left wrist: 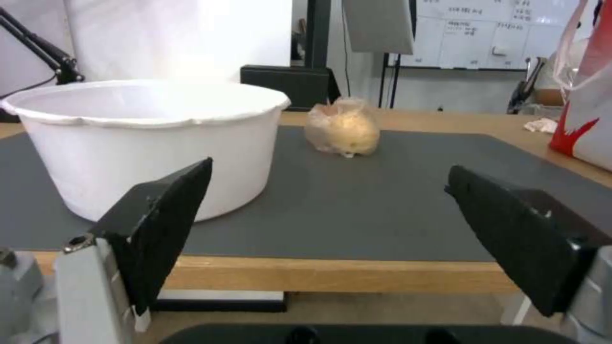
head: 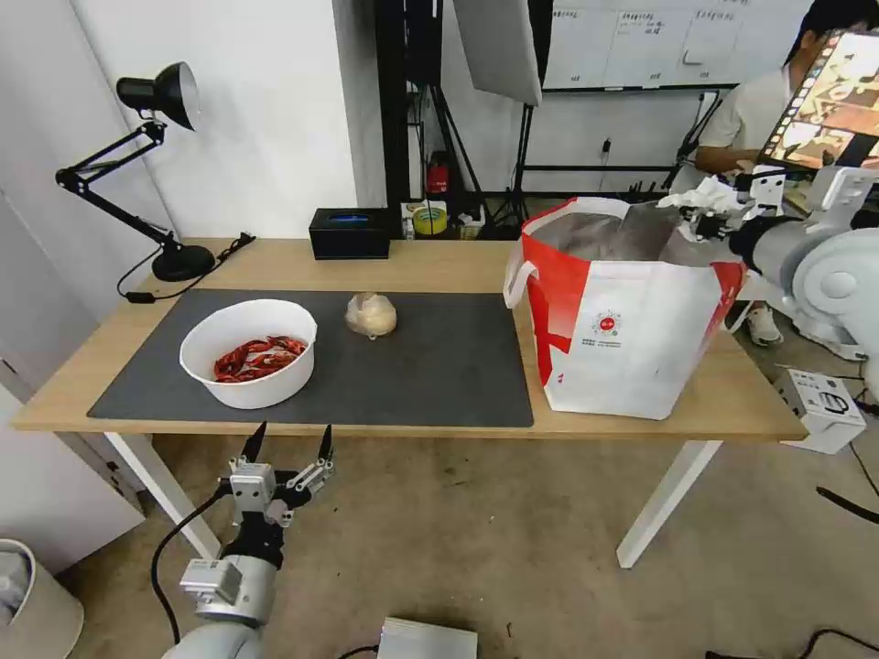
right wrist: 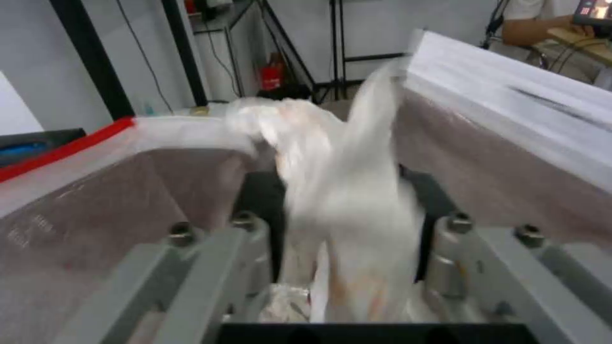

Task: Pick up the trash from the table and place it into the takeout bag.

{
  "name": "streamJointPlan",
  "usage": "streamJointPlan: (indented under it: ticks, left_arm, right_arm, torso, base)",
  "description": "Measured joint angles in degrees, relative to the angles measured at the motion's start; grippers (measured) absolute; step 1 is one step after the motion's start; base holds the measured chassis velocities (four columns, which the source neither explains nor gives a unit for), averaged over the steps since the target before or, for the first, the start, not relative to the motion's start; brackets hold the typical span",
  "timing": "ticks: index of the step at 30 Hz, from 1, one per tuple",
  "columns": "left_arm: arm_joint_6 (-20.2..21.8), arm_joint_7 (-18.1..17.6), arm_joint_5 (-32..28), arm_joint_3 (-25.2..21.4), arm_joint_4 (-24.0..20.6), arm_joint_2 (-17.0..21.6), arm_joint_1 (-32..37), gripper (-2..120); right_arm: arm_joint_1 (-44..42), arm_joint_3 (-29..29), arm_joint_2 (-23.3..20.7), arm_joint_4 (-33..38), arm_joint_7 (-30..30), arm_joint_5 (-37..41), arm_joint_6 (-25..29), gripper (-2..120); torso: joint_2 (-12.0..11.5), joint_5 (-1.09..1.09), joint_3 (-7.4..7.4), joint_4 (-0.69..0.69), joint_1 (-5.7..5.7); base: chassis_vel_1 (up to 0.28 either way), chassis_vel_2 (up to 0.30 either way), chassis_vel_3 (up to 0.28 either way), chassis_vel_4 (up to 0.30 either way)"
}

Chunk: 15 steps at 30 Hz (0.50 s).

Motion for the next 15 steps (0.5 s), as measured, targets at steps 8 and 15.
streamJointPlan:
  ticks: [8, 15]
  left_arm:
    - [-0.03, 0.03, 0.56, 0.37, 0.01, -0.53, -0.04, 100]
    - [-0.08, 0.07, 0.83, 0.57, 0.13, -0.74, -0.03, 100]
  right_arm:
    - [-2.27, 2.01, -0.82, 1.56, -0.08, 0.02, 0.09, 60]
    - [-4.61, 3.91, -1.33, 3.18, -0.4, 0.03, 0.78, 90]
  torso:
    - [0.01, 0.0, 0.0, -0.01, 0.0]
    - [0.0, 0.0, 0.0, 0.0, -0.01]
  base:
    - [0.0, 0.0, 0.0, 0.0]
    - [0.0, 0.0, 0.0, 0.0]
